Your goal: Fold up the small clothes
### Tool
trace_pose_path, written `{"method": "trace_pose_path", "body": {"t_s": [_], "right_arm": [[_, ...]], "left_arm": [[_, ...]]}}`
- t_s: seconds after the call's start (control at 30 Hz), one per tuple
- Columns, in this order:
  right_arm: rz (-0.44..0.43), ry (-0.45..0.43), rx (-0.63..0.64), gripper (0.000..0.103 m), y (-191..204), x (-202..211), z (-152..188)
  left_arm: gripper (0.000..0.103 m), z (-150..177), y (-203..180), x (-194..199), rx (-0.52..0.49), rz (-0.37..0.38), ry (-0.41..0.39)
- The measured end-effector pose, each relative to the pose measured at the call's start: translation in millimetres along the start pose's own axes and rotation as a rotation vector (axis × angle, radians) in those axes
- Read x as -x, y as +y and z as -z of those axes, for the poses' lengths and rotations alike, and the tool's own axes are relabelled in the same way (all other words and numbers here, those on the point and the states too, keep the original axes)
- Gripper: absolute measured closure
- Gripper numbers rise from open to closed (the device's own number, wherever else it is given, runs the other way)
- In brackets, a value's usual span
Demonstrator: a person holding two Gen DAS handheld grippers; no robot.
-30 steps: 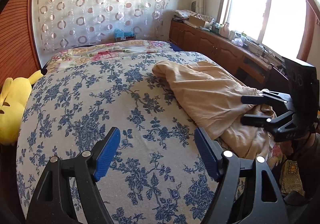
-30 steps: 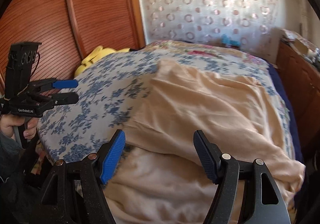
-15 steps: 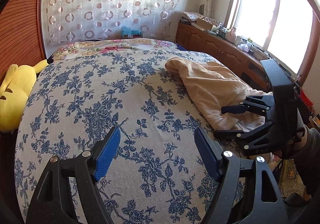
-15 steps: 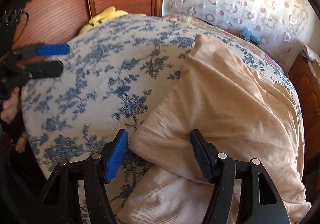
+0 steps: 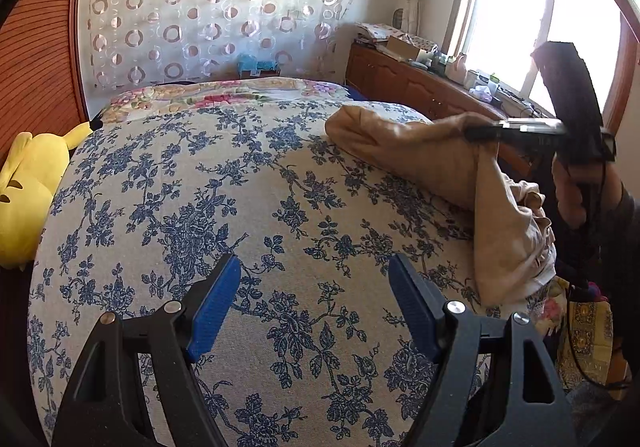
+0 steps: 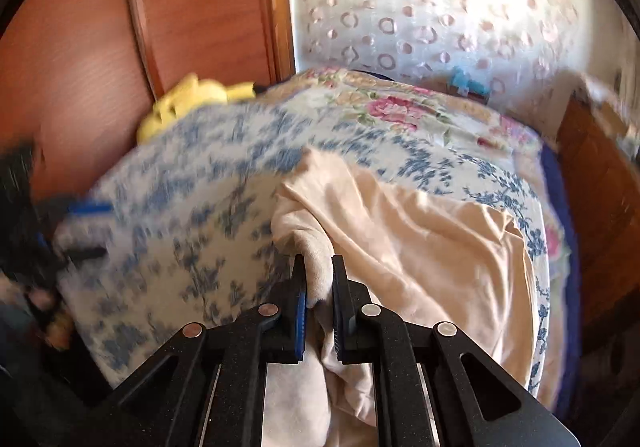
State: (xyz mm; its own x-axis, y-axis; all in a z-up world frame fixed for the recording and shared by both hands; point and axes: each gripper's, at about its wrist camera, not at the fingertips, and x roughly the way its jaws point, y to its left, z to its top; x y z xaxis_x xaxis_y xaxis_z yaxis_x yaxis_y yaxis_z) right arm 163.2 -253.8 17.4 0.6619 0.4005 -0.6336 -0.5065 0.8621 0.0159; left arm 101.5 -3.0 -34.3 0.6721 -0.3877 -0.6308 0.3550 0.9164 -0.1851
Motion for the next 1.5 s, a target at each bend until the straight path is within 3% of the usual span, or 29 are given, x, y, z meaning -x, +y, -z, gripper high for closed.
{"method": "trace_pose_path", "body": {"t_s": [0.17,0.3,0.43,0.63,0.67,0.7,0.8,0.9,1.03,1.2,1.3,1.4,1.5], "right_arm": [[-0.024,-0.017,-0.038,0.093,-25,17,-5],[0.047,-0.046,-0.002,0.093,-23,19,-11],[0.219,-0.016,0.034,0.093,-44,4,-31],[0.471,0.033,-0.082,0.093,-112,-40,-43],[0.481,0.041,-0.110,0.090,-120,-48,-41],[0.483,0.051,-0.136,0.079,-127,-54,-39],[0.532,0.054,-0.201,0.070,-137,-61,-29],[0.520,0.041,-0.204,0.060,-138,-50,-22],[0.439,0.008,-0.175,0.060,-124,-18,-15],[0.287,-0.005,-0.144,0.060,-80,28,34],[0.254,0.003,-0.146,0.060,-59,36,67],[0.256,0.013,-0.140,0.060,-46,36,91],[0.337,-0.010,-0.099,0.058,-41,34,105]], "left_arm": [[0.026,1,-3,-2,0.000,0.007,0.005],[0.026,2,-8,-7,-0.013,0.012,0.020],[0.026,3,-12,-7,-0.024,0.019,0.020],[0.026,5,-13,-8,-0.018,0.029,0.021],[0.026,5,-13,-9,-0.018,0.030,0.025],[0.026,6,-14,-9,-0.021,0.028,0.029],[0.026,7,-17,-12,-0.033,0.029,0.040],[0.026,7,-20,-14,-0.034,0.036,0.044],[0.026,3,-33,-18,-0.057,0.056,0.046],[0.026,-6,-63,-32,-0.124,0.107,0.074],[0.026,-11,-83,-42,-0.165,0.138,0.097],[0.026,-16,-104,-53,-0.200,0.169,0.118],[0.026,-15,-118,-63,-0.215,0.203,0.145]]}}
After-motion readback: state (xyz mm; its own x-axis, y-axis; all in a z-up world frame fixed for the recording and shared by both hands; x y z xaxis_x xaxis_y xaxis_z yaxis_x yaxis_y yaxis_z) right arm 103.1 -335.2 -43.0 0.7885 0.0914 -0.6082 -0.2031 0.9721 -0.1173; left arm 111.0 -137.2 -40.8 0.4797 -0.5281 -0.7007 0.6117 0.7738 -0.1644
